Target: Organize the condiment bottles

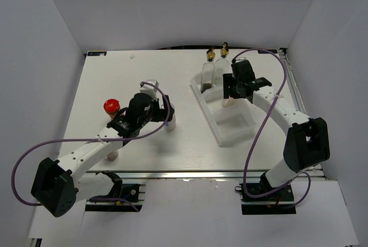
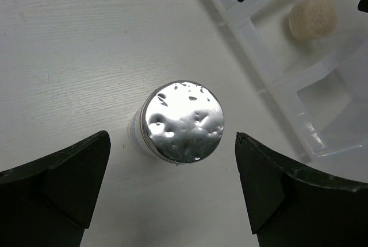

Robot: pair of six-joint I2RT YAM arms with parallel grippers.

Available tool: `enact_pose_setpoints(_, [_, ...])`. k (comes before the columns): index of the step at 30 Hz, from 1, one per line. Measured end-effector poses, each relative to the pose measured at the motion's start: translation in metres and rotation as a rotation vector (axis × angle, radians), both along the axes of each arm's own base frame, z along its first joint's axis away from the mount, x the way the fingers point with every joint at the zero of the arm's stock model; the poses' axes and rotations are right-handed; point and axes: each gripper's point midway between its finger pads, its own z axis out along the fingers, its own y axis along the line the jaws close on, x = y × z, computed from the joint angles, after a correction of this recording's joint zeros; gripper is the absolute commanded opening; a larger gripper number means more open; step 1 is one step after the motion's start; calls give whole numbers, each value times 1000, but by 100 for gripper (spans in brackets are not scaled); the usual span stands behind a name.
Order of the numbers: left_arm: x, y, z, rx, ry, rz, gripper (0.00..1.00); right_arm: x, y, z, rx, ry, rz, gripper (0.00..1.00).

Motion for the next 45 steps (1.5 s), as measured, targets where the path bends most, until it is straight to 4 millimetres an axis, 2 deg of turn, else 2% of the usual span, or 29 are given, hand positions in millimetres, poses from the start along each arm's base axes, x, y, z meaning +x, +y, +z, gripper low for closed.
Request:
enact_pose_setpoints(1, [-2,-2,-2,6,4,-8,98,0,0,-3,-1,7,2,73])
enact_pose_setpoints(2, [-3,-3,-3,14,7,-15,98,0,0,-5,0,13,3,87])
enact_pose_setpoints(3, [-5,-5,-4,18,8,-23,98,0,1,-7,1,17,4,89])
enact_pose_setpoints(9, [-11,-12,-10,53,15,-44,98,7,2,0,14,-23,1,89])
enact_pose_setpoints(12, [-9,-14,-16,76,28,-42,98,5,4,12,34,-47,10,89])
enact_pose_setpoints(19, [4,-16,-23,114,44,-8,97,-10,4,74,123,-198,36,89])
enact_pose_setpoints(22, [8,-18,-26,123,54,-3,87,-25,-2,99,167,-280,20,89])
enact_pose_setpoints(23, [8,-19,-28,126,58,-1,80,-30,-5,105,180,-302,12,89])
enact_pose_setpoints(25, [8,-19,-31,130,65,2,74,-41,-11,115,212,-352,-12,89])
enact_pose_setpoints(26, [8,-19,-31,132,65,1,68,-48,-15,118,225,-368,-26,90])
enact_pose_setpoints(29, [10,-20,-31,141,65,2,53,-64,-24,119,260,-402,-59,89])
enact_pose_setpoints(30, [11,-21,-31,143,68,3,42,-69,-26,118,268,-410,-69,89])
enact_pose_setpoints(32, [13,-22,-30,149,73,4,30,-76,-31,112,276,-411,-89,89])
enact_pose_setpoints(33, [13,-23,-30,154,77,2,21,-78,-33,108,277,-411,-101,89])
enact_pose_setpoints(35, [14,-26,-28,164,82,-8,13,-82,-38,104,280,-414,-129,90])
enact_pose_setpoints(37, [16,-33,-20,167,71,-32,6,-85,-43,101,282,-422,-160,89])
enact_pose_setpoints(39, [16,-44,-5,154,44,-68,4,-87,-48,101,285,-436,-189,89])
enact_pose_setpoints(41, [17,-58,13,126,7,-110,1,-88,-52,104,293,-458,-212,90])
enact_pose_setpoints(45, [19,-89,56,64,-76,-188,0,-90,-61,113,303,-504,-259,90])
